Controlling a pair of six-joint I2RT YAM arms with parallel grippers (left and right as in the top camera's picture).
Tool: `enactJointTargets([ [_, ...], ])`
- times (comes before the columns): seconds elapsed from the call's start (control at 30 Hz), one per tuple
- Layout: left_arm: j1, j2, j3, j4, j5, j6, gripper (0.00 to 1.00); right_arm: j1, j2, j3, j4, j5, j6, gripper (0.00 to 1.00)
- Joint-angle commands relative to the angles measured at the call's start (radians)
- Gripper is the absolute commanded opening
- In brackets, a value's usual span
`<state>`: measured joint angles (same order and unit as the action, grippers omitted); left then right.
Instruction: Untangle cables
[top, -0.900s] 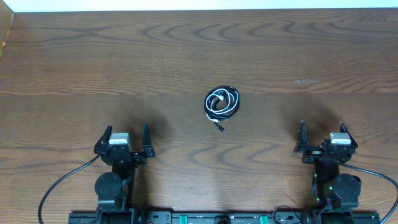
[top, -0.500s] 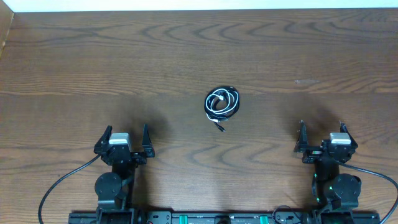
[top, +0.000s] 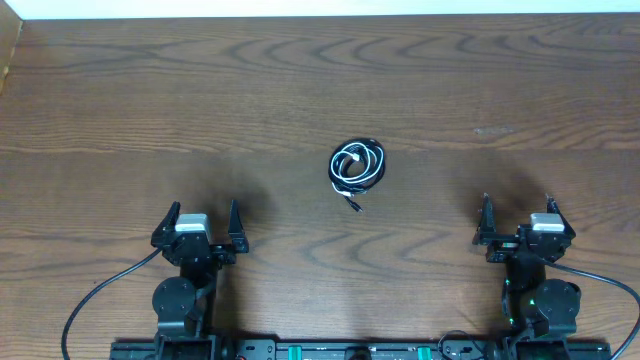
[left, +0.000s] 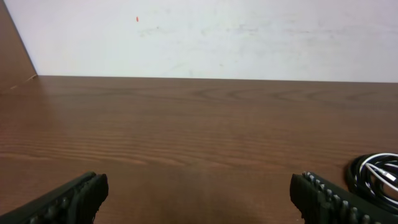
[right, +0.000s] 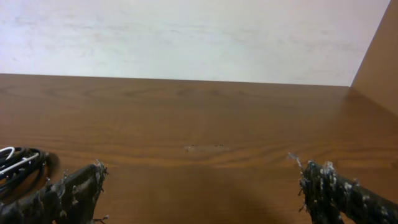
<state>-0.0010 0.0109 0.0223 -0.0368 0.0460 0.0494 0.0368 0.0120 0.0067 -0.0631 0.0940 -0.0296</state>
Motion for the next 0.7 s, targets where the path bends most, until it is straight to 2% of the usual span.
enactJointTargets([
  [0.0,0.004,-0.007,-0.018,-0.036,-0.030,0.002,0.99,0.004,-0.005,-0.001,-0.004,0.001,0.014,0.99],
  [0.47,0.004,-0.007,-0.018,-0.037,-0.030,0.002,0.99,0.004,-0.005,-0.001,0.019,0.022,0.014,0.99],
  [0.67,0.004,-0.007,-0.018,-0.029,-0.016,-0.012,0.99,0.004,-0.005,-0.001,0.080,-0.139,0.108,0.99],
])
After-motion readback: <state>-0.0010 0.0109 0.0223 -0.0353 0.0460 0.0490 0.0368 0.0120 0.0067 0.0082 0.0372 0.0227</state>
